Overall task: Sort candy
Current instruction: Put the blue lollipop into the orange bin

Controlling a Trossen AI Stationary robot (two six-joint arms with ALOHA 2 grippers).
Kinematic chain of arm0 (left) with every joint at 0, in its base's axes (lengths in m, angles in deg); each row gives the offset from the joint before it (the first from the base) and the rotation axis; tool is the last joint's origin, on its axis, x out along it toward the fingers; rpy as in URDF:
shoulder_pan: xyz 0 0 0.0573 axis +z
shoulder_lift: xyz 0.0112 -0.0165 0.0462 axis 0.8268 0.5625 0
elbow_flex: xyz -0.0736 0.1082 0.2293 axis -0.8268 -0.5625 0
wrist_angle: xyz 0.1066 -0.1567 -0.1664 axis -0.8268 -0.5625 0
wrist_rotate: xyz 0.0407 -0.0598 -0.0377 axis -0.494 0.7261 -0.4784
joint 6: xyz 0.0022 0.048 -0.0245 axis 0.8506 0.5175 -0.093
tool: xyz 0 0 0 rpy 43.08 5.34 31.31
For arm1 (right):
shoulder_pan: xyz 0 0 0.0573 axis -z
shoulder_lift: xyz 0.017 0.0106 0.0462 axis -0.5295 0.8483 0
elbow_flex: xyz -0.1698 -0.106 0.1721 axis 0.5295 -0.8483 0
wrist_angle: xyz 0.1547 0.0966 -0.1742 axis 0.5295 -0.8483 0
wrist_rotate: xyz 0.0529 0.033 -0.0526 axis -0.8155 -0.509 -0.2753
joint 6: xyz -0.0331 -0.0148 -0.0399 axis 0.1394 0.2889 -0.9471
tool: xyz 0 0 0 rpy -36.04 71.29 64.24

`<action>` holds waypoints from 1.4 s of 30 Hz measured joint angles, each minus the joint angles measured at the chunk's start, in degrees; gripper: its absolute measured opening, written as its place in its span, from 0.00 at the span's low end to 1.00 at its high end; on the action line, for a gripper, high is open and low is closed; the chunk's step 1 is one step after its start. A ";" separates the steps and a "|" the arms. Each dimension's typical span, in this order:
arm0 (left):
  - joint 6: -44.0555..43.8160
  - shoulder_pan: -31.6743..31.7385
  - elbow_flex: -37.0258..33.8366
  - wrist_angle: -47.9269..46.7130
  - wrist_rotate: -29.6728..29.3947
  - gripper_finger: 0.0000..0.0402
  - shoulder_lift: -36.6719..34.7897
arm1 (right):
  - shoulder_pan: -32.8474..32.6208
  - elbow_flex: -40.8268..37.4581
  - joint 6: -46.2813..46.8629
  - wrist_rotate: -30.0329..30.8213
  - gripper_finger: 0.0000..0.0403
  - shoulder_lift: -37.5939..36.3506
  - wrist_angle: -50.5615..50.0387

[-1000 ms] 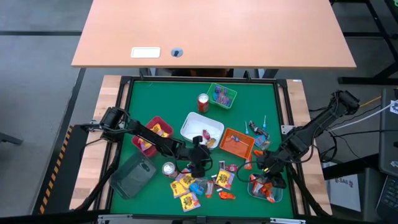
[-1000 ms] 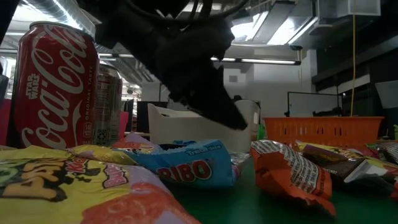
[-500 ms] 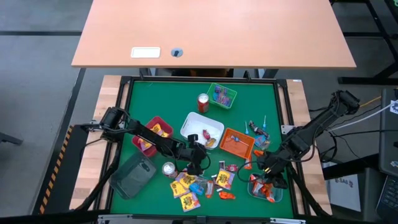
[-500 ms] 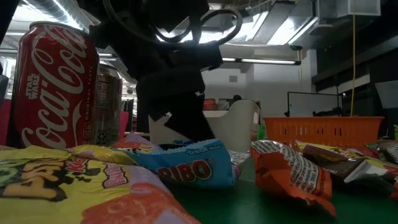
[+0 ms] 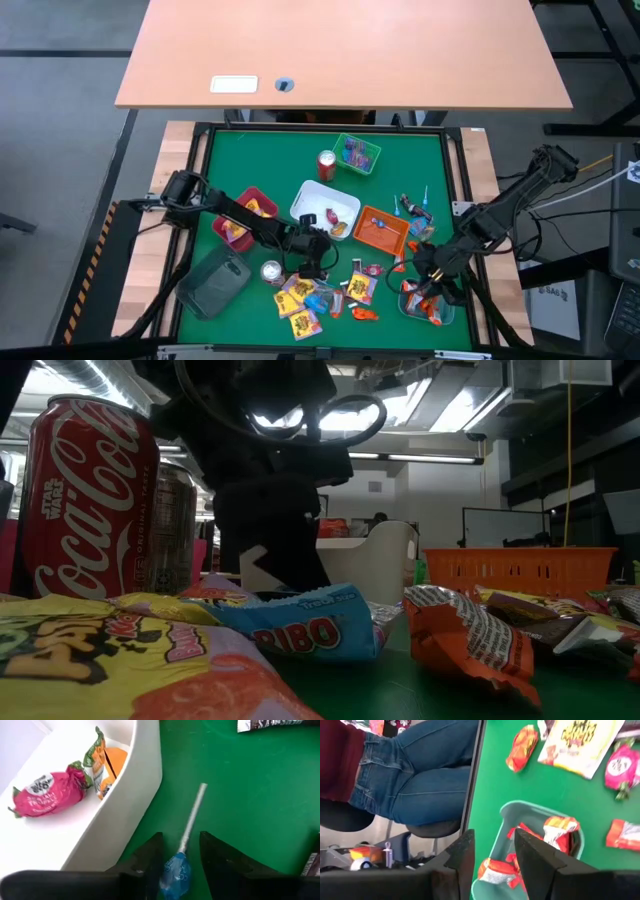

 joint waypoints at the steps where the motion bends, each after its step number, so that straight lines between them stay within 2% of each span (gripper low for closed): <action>1: -0.13 0.20 0.00 -0.09 0.65 0.27 -0.02 | -0.01 0.27 -0.65 0.48 0.34 -0.01 -0.01; 12: -0.28 0.42 0.07 0.13 2.72 0.02 -0.11 | -0.01 0.52 -2.37 6.38 0.34 0.00 -3.00; 29: -0.26 0.42 0.10 0.30 4.81 0.00 -0.09 | -0.01 0.52 -2.35 8.41 0.34 0.00 -4.06; 42: -0.42 0.36 5.74 -0.57 7.47 0.00 0.26 | -0.01 0.52 -2.35 8.43 0.34 0.00 -4.11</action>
